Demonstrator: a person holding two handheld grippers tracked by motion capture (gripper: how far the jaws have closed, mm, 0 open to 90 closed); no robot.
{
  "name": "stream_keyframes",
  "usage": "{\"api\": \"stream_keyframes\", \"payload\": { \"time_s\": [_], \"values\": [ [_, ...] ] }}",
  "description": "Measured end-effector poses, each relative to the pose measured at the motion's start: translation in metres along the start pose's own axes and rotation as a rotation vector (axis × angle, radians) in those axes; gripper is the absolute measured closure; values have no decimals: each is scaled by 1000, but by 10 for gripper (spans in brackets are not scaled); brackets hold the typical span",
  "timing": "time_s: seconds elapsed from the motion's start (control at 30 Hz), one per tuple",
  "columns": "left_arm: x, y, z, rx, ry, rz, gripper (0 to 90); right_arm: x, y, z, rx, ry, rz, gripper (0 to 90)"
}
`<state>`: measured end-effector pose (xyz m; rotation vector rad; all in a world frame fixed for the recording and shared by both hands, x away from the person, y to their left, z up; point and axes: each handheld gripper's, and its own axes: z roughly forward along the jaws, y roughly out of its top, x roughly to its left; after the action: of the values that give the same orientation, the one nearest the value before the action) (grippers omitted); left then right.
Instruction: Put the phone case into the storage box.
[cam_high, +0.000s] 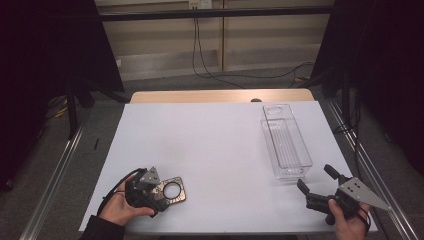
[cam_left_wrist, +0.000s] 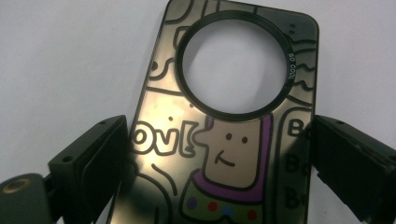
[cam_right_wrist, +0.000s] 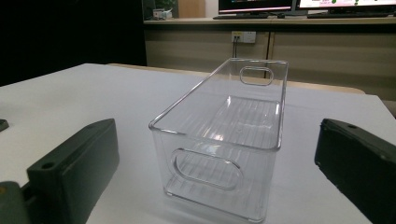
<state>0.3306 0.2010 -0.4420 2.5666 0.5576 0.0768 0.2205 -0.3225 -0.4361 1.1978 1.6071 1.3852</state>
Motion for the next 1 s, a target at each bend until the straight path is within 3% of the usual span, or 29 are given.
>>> {"api": "stream_keyframes", "payload": {
  "time_s": [0.13,0.57,0.77,1.0],
  "values": [
    [-1,1,-2,2,-1,-4,114,0,0,1,2,1,-1,0],
    [-2,0,-3,-26,10,-26,125,-1,0,0,2,-1,0,0],
    [-3,0,-4,-31,22,-56,125,0,0,0,2,1,-1,0],
    [1,-1,-8,-86,27,-97,125,-1,0,0,2,0,-1,0]
  ]
}}
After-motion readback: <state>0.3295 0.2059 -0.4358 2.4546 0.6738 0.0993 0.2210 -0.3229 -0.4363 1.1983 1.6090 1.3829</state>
